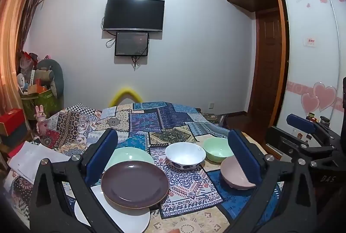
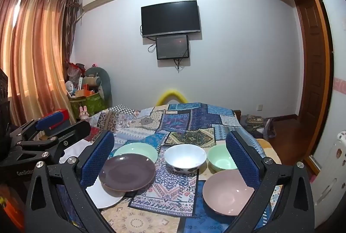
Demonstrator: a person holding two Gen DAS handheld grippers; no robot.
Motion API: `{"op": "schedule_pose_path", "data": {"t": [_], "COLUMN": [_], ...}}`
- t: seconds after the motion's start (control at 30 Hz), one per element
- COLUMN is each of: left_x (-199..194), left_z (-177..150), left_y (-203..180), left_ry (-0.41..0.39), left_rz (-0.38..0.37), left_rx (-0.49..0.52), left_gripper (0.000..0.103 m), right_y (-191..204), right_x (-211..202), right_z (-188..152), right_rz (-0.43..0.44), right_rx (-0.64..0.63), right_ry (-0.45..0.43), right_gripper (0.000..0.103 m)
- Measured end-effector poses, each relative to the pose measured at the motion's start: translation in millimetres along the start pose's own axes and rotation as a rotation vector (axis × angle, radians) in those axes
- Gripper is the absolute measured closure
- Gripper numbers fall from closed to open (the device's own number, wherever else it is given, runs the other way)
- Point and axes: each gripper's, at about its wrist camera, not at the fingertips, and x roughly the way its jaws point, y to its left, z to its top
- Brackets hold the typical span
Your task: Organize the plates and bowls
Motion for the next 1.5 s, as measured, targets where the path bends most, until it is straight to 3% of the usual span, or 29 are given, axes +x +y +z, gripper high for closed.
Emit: {"op": "schedule_pose_path", "data": {"t": [1.5], "left_x": [2.8], "left_z": [-2.4], "left_y": [2.3], "left_ry": [-0.002], "left_rz": [0.001], "left_rx": [-0.004], "left_gripper": [0.0], "right_y": [2.8], "right_x": [-0.2], "right_z": [1.5], "right_rz": [0.005], "right_rx": [0.011], "right_ry": [0.001], "right_gripper": [0.0]}}
